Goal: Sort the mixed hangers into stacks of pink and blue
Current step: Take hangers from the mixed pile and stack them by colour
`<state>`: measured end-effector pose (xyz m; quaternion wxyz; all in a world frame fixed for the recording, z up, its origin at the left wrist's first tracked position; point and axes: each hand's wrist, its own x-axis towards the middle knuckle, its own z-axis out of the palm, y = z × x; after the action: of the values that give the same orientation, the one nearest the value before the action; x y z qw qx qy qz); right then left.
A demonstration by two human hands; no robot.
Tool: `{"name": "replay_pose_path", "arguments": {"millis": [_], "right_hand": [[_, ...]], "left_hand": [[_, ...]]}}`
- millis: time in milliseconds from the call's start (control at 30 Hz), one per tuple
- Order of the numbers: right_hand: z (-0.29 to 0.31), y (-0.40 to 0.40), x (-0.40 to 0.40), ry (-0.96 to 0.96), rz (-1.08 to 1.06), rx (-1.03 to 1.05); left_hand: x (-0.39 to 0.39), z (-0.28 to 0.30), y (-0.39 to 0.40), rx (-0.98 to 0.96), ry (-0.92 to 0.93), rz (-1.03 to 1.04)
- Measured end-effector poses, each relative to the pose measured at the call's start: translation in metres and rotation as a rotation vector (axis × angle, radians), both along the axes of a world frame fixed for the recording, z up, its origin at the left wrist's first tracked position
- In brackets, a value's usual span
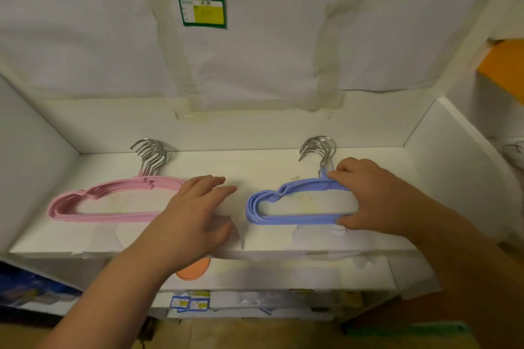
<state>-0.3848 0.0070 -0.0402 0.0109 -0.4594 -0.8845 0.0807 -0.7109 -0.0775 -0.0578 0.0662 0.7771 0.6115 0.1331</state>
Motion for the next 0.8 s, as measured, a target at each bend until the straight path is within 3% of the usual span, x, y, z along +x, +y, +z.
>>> {"name": "replay_pose_path", "arguments": {"millis": [267, 533, 800], "right_hand": [[-0.002, 0.000, 0.007, 0.011, 0.059, 0.066], [0.005, -0.048, 0.052, 0.316, -0.101, 0.066], [0.020, -0.146, 0.106, 0.358, -0.427, 0.154]], "left_hand": [[0.055, 0.016, -0.030, -0.012, 0.025, 0.117], [0.089, 0.039, -0.061, 0.084, -0.006, 0.353], [0.128, 0.043, -0.070, 0.121, -0.026, 0.128]]}}
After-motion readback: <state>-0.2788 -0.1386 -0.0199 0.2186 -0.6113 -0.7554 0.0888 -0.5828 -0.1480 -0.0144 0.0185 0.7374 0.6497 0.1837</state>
